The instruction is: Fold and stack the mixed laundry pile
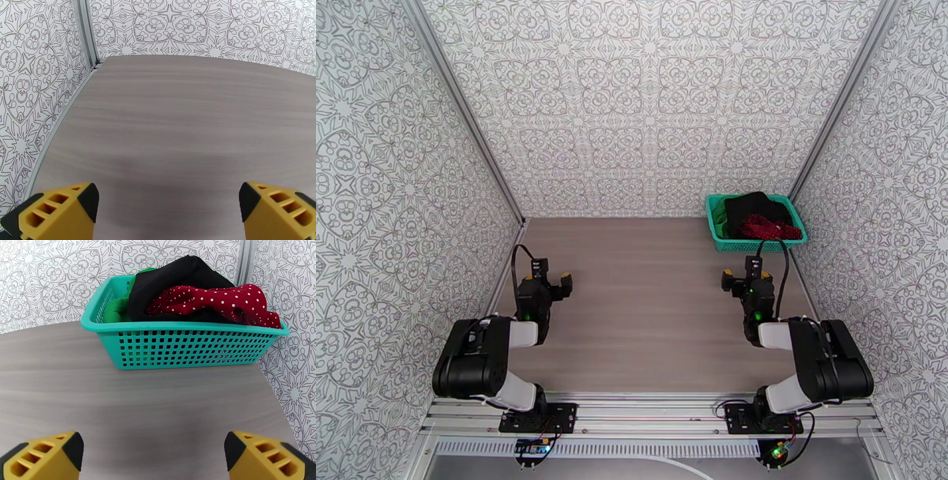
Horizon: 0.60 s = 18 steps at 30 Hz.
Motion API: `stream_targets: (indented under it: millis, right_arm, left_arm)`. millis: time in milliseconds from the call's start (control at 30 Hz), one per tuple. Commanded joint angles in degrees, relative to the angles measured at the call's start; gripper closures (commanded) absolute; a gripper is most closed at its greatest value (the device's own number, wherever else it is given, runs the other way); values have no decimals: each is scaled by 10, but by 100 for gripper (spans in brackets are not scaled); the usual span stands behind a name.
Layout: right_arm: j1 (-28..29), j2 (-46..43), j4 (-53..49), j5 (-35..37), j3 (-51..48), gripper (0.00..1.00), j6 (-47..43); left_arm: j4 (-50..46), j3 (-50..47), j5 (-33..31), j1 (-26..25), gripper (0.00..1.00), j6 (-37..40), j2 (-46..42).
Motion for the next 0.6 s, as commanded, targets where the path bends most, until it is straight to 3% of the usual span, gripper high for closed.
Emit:
stream_targets:
  millis: [0,567]
  right_arm:
    - [3,-3,-3,2,-2,1,2]
    - [2,-3,-3,2,-2,1,3]
  left_arm:
    - [8,6,1,3,1,8,1]
    - [8,6,13,8,1,4,0]
